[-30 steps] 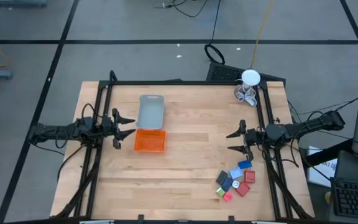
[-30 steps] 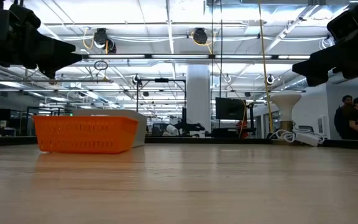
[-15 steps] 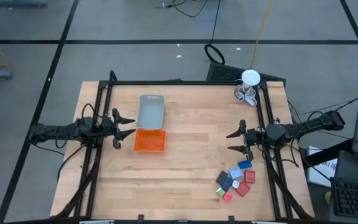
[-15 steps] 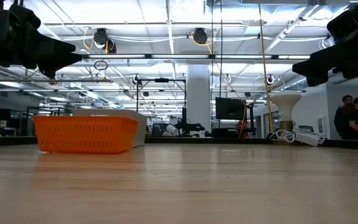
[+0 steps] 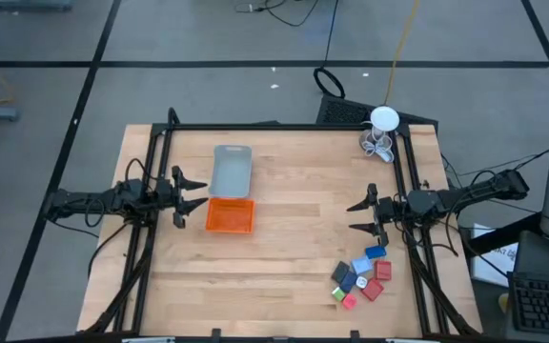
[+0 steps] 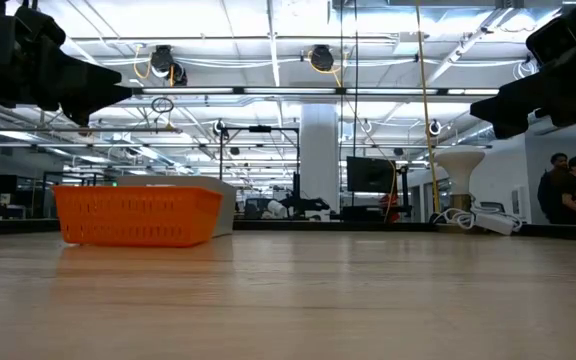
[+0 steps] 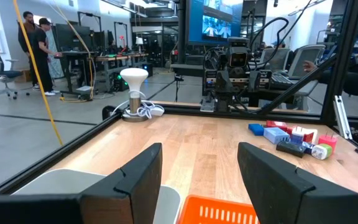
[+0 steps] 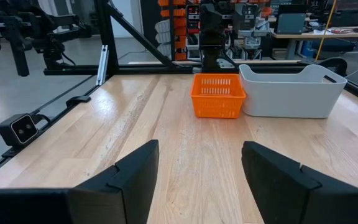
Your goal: Pick & Place Office items
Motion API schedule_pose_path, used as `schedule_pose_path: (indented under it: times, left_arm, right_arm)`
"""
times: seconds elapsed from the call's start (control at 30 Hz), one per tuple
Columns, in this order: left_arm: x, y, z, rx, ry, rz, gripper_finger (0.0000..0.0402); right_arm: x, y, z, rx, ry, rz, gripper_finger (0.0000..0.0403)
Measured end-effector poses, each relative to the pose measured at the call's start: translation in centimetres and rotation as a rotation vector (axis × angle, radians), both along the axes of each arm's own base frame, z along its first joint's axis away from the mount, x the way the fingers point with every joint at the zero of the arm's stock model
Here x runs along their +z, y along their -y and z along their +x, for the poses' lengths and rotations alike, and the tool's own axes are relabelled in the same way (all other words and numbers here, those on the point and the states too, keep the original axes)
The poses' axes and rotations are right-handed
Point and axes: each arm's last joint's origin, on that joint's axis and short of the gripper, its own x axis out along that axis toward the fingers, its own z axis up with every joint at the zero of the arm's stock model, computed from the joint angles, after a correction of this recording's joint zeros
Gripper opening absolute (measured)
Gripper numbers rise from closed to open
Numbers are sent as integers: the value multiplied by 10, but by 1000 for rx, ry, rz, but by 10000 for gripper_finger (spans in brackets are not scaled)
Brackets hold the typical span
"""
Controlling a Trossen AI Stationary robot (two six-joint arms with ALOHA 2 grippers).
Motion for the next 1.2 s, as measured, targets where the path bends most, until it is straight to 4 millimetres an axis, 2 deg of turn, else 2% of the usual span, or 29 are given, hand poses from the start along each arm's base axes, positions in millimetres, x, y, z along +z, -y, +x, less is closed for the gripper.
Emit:
schedule_pose_path:
  times: [1.2]
  left_arm:
    - [0, 0, 0, 0, 0, 0, 214]
  right_arm:
    - [1, 0, 0, 0, 14, 4, 220]
